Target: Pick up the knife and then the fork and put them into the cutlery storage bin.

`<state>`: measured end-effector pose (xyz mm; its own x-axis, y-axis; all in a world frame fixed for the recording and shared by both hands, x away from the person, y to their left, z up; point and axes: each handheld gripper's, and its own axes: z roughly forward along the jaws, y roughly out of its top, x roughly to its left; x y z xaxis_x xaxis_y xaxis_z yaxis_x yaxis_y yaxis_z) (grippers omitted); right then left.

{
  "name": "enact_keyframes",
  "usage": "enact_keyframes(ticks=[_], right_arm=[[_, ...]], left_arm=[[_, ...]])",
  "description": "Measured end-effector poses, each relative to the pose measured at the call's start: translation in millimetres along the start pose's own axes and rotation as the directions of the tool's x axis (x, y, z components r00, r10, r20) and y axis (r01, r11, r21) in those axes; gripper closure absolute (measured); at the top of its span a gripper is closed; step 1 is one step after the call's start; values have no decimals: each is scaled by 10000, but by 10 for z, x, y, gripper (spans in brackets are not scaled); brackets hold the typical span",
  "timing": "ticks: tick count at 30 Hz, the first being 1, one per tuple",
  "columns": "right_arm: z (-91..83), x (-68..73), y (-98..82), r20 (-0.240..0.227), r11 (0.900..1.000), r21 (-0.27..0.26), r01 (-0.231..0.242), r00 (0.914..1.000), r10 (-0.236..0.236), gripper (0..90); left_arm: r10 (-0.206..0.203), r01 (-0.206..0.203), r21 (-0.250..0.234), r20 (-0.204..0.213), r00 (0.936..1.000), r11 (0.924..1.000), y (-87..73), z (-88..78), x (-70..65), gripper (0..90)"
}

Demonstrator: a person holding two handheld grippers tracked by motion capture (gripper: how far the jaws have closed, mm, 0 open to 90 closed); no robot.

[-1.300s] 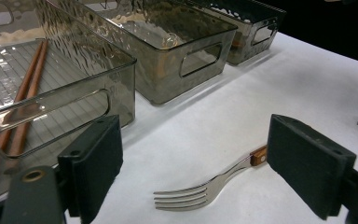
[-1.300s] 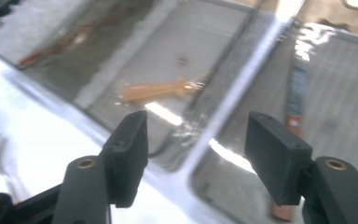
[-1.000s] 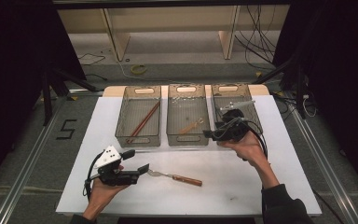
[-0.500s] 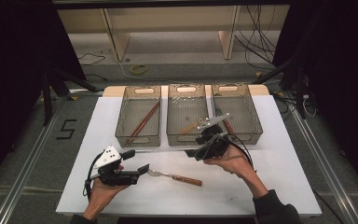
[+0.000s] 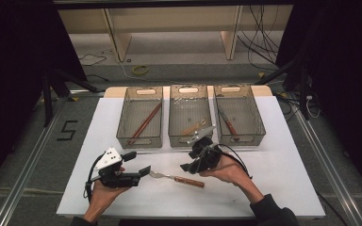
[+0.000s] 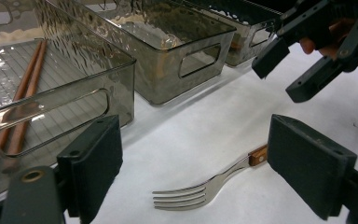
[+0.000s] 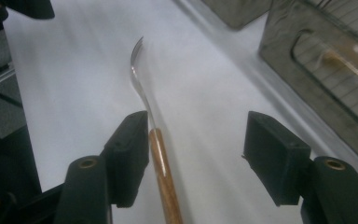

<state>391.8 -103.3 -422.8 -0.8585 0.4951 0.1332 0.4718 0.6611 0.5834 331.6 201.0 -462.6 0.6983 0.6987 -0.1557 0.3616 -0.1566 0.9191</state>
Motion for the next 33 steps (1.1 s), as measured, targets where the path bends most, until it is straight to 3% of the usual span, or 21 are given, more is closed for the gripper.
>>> enact_keyframes(ticks=[14,23,33], right_arm=[[204,105,-60,-552,9953,829,509,9974,-464,560],[328,142,-96,-702,9856,1365,993,9934,-904,643],[421,146,-118,-602,9788,1785,1006,9940,-912,691]], left_arm=[[9,-9,26,33,10000,10000,-6,2,-6,175],[-5,4,53,97,10000,10000,-6,7,-9,175],[10,-11,67,107,9999,10000,-6,9,-10,175]])
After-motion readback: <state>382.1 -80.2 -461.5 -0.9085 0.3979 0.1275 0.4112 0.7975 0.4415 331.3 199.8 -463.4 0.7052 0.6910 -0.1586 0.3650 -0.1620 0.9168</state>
